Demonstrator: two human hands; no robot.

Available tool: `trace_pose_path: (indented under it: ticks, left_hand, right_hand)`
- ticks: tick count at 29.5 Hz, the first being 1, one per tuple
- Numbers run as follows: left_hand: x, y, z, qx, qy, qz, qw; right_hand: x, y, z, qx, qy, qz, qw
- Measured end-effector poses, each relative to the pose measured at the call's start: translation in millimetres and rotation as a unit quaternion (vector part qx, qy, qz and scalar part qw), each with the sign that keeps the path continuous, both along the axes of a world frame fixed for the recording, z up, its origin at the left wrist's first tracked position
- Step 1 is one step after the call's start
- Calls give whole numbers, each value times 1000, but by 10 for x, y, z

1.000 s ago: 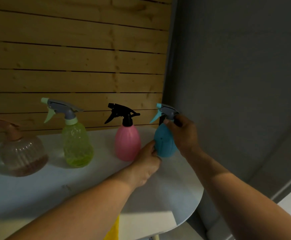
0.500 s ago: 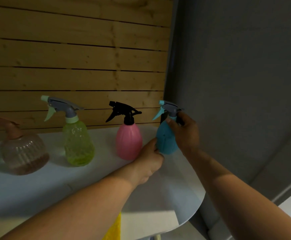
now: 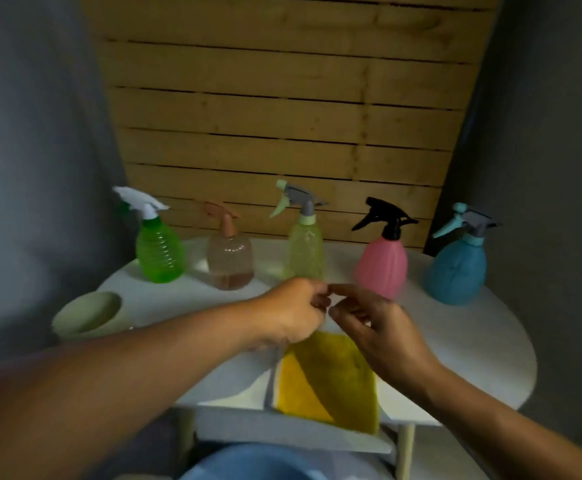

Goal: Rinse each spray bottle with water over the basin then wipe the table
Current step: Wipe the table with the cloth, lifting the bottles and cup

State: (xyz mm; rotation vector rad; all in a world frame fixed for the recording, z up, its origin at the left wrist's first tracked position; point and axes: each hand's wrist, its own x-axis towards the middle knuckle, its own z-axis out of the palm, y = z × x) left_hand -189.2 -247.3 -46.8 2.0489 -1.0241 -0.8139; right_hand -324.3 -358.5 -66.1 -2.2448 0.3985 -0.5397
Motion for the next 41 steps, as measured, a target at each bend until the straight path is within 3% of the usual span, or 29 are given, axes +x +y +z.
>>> trace_pose_path:
  ticks: [4, 7, 11, 13, 17, 19, 21, 25, 30, 41]
  left_hand:
    - [193, 597, 136, 15, -36, 22, 999]
    - [318, 1026, 312, -13, -54, 36, 998]
    - [575, 1437, 500, -17, -125, 24, 992]
    - [708, 1712, 572, 32, -182, 10, 983]
    - [1065, 2207, 544, 217, -249, -11, 944]
    - [1230, 2389, 453, 282, -276, -12, 919]
    - [1345, 2502, 357, 300, -260, 3, 918]
    - [1415, 2525, 233, 280, -207, 31, 937]
    - [1502, 2496, 181, 240, -233, 39, 942]
    - [1712, 2508, 1044, 152, -252, 29, 955]
  right_hand:
    - [164, 411, -84, -70, 33, 21, 997]
    - [259, 697, -189, -151, 120, 18, 981]
    - [198, 786, -357, -295, 234, -40, 926]
    - [167, 752, -431, -278, 280, -59, 917]
    - [128, 634, -555, -268, 337, -49, 901]
    - [136, 625, -603, -293, 349, -32, 890]
    - [164, 627, -662, -291, 336, -35, 895]
    - [237, 638, -747, -289, 318, -49, 902]
    - [357, 731, -749, -276, 320, -40, 905]
    - [1376, 1751, -684, -249, 273, 71, 926]
